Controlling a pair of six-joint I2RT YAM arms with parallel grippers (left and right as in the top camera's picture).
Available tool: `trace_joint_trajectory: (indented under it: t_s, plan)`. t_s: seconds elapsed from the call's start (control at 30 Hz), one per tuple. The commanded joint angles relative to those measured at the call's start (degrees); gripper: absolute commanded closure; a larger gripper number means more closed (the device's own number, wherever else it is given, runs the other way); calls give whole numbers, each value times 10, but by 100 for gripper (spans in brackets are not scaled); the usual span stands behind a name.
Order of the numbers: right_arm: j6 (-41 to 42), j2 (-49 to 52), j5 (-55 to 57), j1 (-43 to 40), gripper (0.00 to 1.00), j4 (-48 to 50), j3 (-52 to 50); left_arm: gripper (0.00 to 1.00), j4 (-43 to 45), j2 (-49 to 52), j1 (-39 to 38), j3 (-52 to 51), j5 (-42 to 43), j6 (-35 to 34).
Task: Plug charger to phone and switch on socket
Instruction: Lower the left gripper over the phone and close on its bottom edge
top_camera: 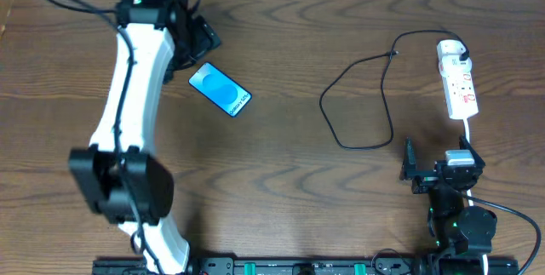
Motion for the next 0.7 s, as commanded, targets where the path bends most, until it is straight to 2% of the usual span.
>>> trace_joint_trajectory:
  t_s: [0.0,0.3,0.67]
  plan:
    - [7,-3,2,3,1,-1,-2,4,-5,34,1,9,40,-14]
    - [7,-3,2,3,1,-1,-2,2,2,64,1,-2,65,-14]
    - [7,-3,2,3,1,-1,-2,2,64,64,1,-43,63,-14]
